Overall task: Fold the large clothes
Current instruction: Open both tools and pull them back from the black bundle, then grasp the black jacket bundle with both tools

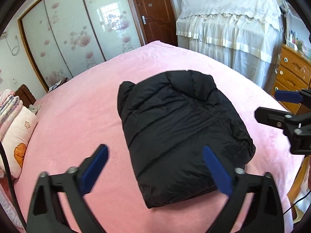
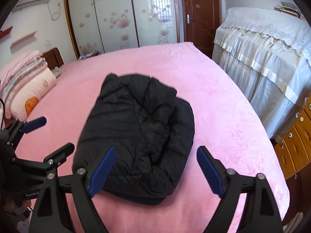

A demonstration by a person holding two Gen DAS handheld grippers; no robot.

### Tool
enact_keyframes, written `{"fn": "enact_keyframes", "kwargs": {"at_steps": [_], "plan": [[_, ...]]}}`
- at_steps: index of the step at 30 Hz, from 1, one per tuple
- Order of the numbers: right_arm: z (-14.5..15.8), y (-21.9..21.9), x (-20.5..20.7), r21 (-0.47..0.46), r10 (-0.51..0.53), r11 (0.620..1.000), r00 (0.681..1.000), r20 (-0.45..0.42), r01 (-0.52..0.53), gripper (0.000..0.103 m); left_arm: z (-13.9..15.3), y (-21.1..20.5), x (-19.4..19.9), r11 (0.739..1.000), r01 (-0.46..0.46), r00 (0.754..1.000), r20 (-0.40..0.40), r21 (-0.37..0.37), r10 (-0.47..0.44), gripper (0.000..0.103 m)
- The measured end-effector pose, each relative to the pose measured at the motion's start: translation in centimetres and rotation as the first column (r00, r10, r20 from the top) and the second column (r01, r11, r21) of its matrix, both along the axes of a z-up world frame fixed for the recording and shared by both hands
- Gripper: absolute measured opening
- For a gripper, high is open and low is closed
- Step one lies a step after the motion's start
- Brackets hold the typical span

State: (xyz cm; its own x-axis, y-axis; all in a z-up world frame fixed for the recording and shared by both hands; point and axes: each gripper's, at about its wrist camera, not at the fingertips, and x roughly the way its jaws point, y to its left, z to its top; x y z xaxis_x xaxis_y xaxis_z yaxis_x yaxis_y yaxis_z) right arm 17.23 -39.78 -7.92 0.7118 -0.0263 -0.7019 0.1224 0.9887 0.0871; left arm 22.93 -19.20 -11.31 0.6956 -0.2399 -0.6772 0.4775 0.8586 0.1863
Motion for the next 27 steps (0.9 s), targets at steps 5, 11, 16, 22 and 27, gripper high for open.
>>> {"fn": "enact_keyframes", "kwargs": {"at_steps": [5,11,16,22,27], "plan": [[2.1,-0.5,0.7,0.015,0.02,1.0,1.0,0.006,-0.021,0.097,1.8,1.3,1.6,0.999,-0.02,0.999,-0.038,-0.043,0.018,0.102],[3.9,-0.9,2.0,0.033,0.047,0.998,0.999,0.021,-0.047,0.103,2.8,2.2,5.2,0.991,-0.054,0.993,-0.109,-0.123,0.04,0.102],[3.4,-1.1,4.5,0.037,0.055,0.998,0.998,-0.019,-0.054,0.103,1.7,3.0,9.3,0.972,-0.071,0.976,-0.218,-0.223,0.021,0.102],[0.0,-2.7,8.6,0.111,0.045,0.993,0.992,-0.12,-0.032,0.103,-3.3,3.1,14.1,0.945,-0.121,0.921,-0.391,-0.304,-0.008,0.102],[-4.5,-4.6,11.8,0.174,0.031,0.985,0.973,-0.227,0.009,0.103,-8.1,1.9,16.6,0.951,-0.136,0.866,-0.5,-0.279,-0.022,0.102]]}}
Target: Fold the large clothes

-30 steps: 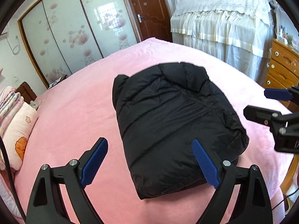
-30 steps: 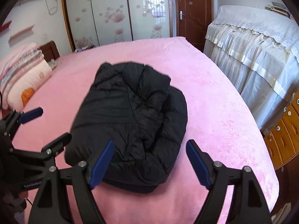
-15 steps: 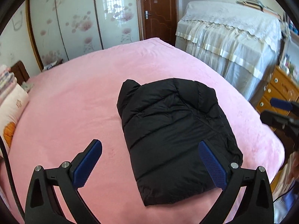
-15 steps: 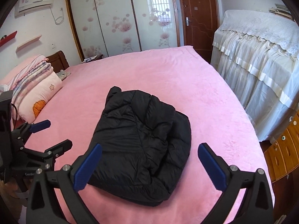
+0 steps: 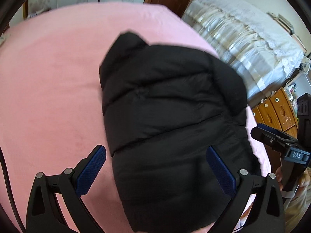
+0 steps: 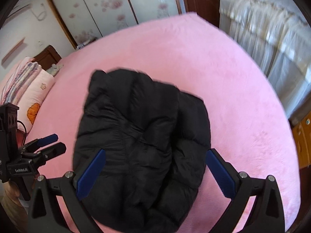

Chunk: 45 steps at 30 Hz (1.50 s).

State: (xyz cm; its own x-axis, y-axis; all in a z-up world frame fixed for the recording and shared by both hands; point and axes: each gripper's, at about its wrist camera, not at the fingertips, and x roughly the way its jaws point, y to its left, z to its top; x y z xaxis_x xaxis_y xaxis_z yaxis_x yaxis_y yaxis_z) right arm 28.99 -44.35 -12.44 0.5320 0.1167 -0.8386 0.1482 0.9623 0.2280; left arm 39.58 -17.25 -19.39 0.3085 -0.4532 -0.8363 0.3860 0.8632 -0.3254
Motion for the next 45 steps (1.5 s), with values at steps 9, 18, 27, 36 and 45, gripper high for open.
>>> {"fn": "enact_keyframes", "kwargs": {"at_steps": [9,18,27,36,45], "plan": [[-8.3,-3.5,1.9,0.178,-0.024,0.983,0.993,-0.119,0.045,0.103,-5.5,-1.3,3.2,0.997,0.031,0.992,-0.122,-0.064,-0.039,0.103],[-13.2,-5.9,1.6,0.38,0.015,0.923,0.981,-0.192,0.06,0.103,-7.4,-3.2,4.4,0.994,0.095,0.983,-0.151,-0.061,-0.103,0.103],[-15.8,-6.0,1.2,0.518,0.044,0.85,0.965,-0.258,0.1,0.103,-8.1,-4.3,5.9,0.992,0.101,0.974,-0.194,-0.07,-0.113,0.103],[-18.1,-5.1,1.4,0.645,0.137,0.764,0.967,-0.213,0.033,0.103,-10.0,-4.2,7.6,0.983,0.123,0.958,-0.243,-0.138,-0.154,0.103],[-16.7,-2.9,1.5,0.691,0.167,0.72,0.982,-0.089,-0.06,0.092,-8.8,-5.2,6.8,0.957,0.191,0.953,-0.191,-0.22,-0.234,0.102]]}}
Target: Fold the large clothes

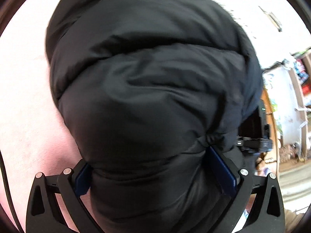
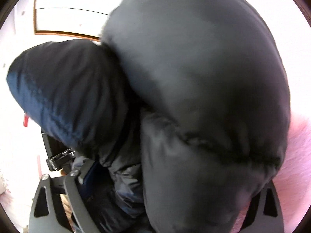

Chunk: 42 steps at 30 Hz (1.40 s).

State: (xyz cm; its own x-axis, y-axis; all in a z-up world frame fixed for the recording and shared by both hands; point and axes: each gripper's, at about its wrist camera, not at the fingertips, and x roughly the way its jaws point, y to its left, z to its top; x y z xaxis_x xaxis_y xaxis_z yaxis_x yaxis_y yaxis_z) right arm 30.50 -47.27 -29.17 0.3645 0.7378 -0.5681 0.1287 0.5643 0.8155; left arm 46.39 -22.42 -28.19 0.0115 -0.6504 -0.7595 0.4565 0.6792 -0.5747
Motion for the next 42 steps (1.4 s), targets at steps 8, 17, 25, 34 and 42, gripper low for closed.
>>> {"fn": "enact_keyframes", "kwargs": {"at_steps": [8,17,25,34,42], "plan": [[4.5,3.8,-0.8,0.092,0.002,0.996,0.987,0.161,-0.017,0.07,4.9,4.4,-0.1,0.989,0.002,0.994,0.108,-0.15,0.015,0.1],[13.0,15.0,4.4,0.065,0.092,0.991,0.942,0.323,-0.119,0.062,12.9,17.3,4.2,0.988,-0.075,0.954,0.279,-0.138,0.112,0.1],[14.7,28.6,17.9,0.02,0.223,0.97,0.915,0.336,-0.244,0.061,11.6,31.6,14.5,0.976,-0.203,0.931,0.293,-0.073,0.216,0.1],[8.1,40.8,29.8,-0.033,0.246,0.969,0.938,0.243,-0.246,0.06,1.1,40.7,26.1,0.916,-0.397,0.895,0.199,-0.056,0.4,0.102],[4.8,45.5,30.8,-0.113,0.247,0.967,0.94,0.237,-0.226,0.07,-2.0,42.4,24.6,0.863,-0.504,0.842,0.205,-0.028,0.498,0.102]]}}
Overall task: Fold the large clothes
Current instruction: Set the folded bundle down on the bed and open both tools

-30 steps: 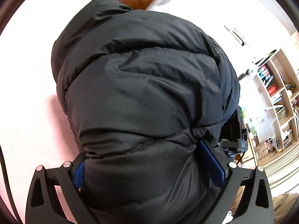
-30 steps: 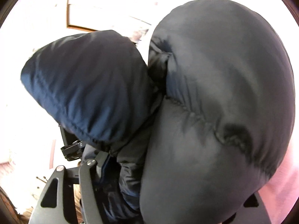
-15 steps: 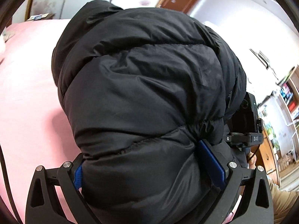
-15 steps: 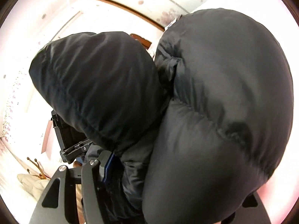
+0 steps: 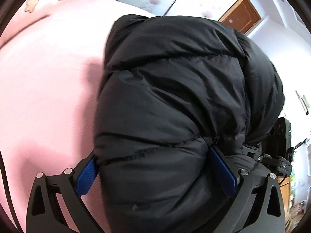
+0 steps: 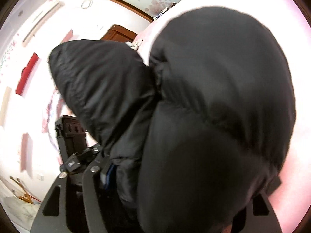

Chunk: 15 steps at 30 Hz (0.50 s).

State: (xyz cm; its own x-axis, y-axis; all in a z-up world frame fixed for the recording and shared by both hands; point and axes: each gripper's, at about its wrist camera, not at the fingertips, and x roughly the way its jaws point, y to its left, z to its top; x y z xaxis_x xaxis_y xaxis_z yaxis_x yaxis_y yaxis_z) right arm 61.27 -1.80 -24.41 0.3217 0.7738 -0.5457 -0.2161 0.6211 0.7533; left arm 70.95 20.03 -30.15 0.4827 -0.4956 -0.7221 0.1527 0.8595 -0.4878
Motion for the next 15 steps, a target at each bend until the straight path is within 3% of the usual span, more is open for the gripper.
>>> {"fn": "enact_keyframes", "kwargs": {"at_steps": [4,6,10,14,15], "plan": [[1.5,2.1,0.4,-0.089,-0.001,0.996,0.998,0.056,0.006,0.082,2.1,-0.5,-1.2,0.992,-0.021,1.0,0.006,0.126,0.02,0.102],[2.6,1.1,-0.3,-0.118,-0.01,0.993,0.998,0.056,0.017,0.085,3.7,-1.8,-1.8,0.979,-0.008,1.0,0.024,0.206,0.003,0.102],[5.2,1.3,-0.5,-0.165,-0.039,0.985,0.999,0.035,0.044,0.087,7.6,-6.1,-3.9,0.922,0.072,0.99,0.084,0.38,-0.112,0.102],[7.4,0.0,-1.0,-0.164,-0.076,0.983,0.997,0.026,0.079,0.088,10.3,-11.2,-6.3,0.882,0.142,0.973,0.098,0.45,-0.207,0.102],[7.7,0.5,-1.9,-0.154,-0.084,0.984,0.996,0.024,0.087,0.088,11.5,-9.3,-7.0,0.875,0.154,0.97,0.1,0.459,-0.224,0.102]]}}
